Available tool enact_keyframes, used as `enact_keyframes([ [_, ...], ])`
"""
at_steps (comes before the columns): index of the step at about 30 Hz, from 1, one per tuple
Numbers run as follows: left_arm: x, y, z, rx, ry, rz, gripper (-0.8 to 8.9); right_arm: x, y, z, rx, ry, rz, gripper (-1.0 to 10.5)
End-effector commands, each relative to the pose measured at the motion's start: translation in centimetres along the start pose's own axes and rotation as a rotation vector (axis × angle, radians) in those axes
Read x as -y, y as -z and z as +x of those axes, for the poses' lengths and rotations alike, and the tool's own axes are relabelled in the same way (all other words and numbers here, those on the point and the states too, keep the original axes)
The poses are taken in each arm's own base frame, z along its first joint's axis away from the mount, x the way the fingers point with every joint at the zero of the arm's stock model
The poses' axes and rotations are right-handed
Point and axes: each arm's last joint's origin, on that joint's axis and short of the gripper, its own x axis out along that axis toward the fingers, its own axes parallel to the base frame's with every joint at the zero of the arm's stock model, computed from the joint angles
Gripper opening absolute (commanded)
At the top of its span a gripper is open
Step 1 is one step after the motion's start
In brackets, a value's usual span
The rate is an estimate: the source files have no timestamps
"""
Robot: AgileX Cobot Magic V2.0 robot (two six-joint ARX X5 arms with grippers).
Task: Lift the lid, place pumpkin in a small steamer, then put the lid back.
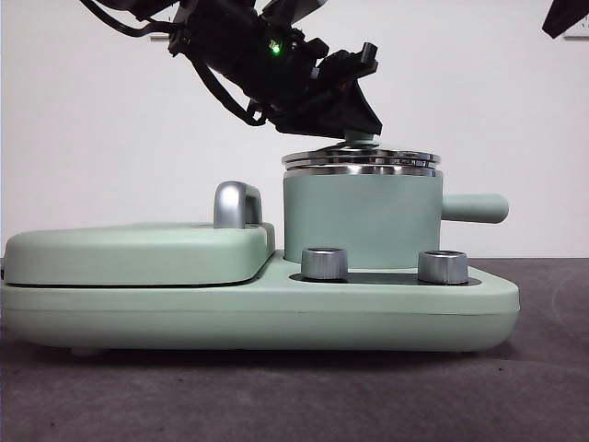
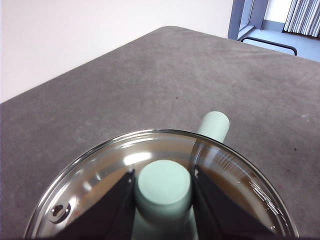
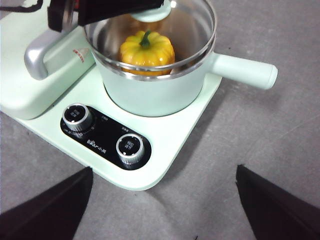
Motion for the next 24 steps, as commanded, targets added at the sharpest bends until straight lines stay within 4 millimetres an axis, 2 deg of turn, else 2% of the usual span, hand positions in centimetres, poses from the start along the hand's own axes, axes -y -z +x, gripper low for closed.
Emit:
enact_keyframes([
  [1, 0.2, -1.1, 0.5, 0.061, 0.005, 0.024, 0.11, -0.1, -0.1, 0.0, 0.003, -0.001, 0.015, 4.4],
  [21, 0.3, 0.5, 1.0, -0.051, 0.019, -0.004, 0.13, -0.1, -0.2, 0.0, 0.006, 0.001, 0.014, 4.4],
  [24, 0.3, 0.5, 1.0, -0.058, 0.02, -0.014, 0.68, -0.1, -0.2, 0.0, 0.006, 0.001, 0.014, 4.4],
])
